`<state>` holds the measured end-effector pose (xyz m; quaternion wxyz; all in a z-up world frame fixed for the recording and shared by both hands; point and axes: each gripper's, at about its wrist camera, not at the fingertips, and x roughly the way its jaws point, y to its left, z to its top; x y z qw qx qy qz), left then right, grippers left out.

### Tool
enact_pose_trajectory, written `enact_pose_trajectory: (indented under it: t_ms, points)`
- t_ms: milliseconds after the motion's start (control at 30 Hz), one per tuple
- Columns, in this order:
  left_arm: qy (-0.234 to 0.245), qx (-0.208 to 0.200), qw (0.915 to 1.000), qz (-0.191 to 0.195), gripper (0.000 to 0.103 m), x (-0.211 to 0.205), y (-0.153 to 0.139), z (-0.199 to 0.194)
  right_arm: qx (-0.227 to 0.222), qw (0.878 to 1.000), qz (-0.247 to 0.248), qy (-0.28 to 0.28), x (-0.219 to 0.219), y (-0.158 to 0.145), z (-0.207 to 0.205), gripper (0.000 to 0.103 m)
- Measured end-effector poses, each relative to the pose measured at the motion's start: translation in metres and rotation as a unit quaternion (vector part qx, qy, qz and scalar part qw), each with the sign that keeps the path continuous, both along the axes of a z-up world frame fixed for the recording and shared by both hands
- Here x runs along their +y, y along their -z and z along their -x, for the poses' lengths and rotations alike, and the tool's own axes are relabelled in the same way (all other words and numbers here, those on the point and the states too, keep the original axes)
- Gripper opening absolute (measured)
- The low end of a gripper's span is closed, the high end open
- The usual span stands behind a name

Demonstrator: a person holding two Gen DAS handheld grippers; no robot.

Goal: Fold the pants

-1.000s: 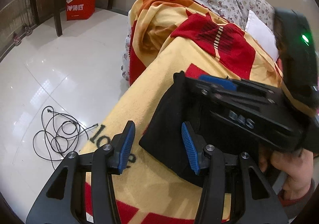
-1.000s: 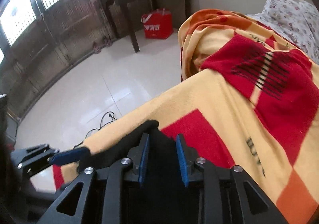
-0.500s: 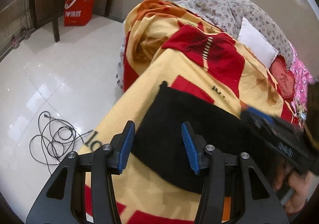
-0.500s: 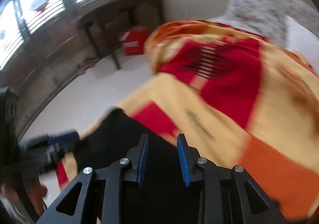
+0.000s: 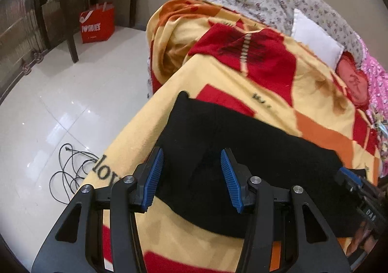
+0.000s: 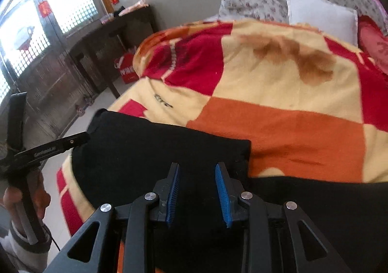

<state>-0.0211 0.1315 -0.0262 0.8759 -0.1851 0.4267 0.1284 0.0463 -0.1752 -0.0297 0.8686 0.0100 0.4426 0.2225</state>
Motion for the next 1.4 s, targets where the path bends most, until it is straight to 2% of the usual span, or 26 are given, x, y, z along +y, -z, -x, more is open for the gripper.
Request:
enact_pose_trajectory:
  t_ms: [200, 333, 433, 533, 633, 700, 767, 900, 1033, 1133, 1267, 1400]
  points:
    - [0.042, -0.016, 0.9990, 0.008, 0.048, -0.033, -0.017, 0.000, 0.017, 0.995, -0.012, 0.101, -0.092, -0.002, 0.050, 0.035]
    - [0.088, -0.004, 0.9958, 0.022, 0.057, -0.067, -0.009, -0.015, 0.036, 0.982, -0.016, 0.187, -0.158, 0.007, 0.080, 0.039]
    - [0.125, 0.010, 0.9916, 0.032, 0.057, -0.100, 0.000, -0.026, 0.038, 0.968, -0.048, 0.244, -0.202, 0.007, 0.098, 0.043]
    - [0.167, 0.016, 0.9847, 0.048, 0.057, -0.135, 0.002, -0.034, 0.039, 0.960, -0.065, 0.269, -0.228, 0.010, 0.102, 0.045]
    - [0.210, 0.025, 0.9746, 0.075, 0.057, -0.160, 0.005, -0.035, 0.034, 0.955, -0.102, 0.275, -0.241, 0.013, 0.097, 0.045]
    - [0.240, 0.037, 0.9638, 0.110, 0.057, -0.174, 0.006, -0.034, 0.028, 0.951, -0.123, 0.282, -0.248, 0.015, 0.089, 0.046]
    - [0.257, 0.036, 0.9555, 0.140, 0.069, -0.186, 0.004, -0.030, 0.024, 0.947, -0.139, 0.287, -0.250, 0.016, 0.080, 0.046]
    - [0.279, 0.040, 0.9396, 0.194, 0.072, -0.205, -0.002, -0.022, 0.020, 0.944, -0.155, 0.290, -0.251, 0.017, 0.075, 0.046]
    - [0.294, 0.048, 0.9296, 0.216, 0.072, -0.226, -0.007, -0.017, 0.016, 0.945, -0.158, 0.287, -0.251, 0.018, 0.076, 0.047]
    - [0.287, 0.077, 0.9174, 0.264, 0.072, -0.238, 0.002, -0.019, 0.016, 0.943, -0.167, 0.286, -0.253, 0.019, 0.076, 0.047]
    - [0.266, 0.111, 0.9102, 0.297, 0.072, -0.248, 0.017, -0.024, 0.018, 0.944, -0.171, 0.281, -0.254, 0.020, 0.076, 0.047]
    - [0.240, 0.122, 0.9097, 0.316, 0.072, -0.250, 0.026, -0.030, 0.019, 0.945, -0.174, 0.276, -0.255, 0.020, 0.077, 0.047]
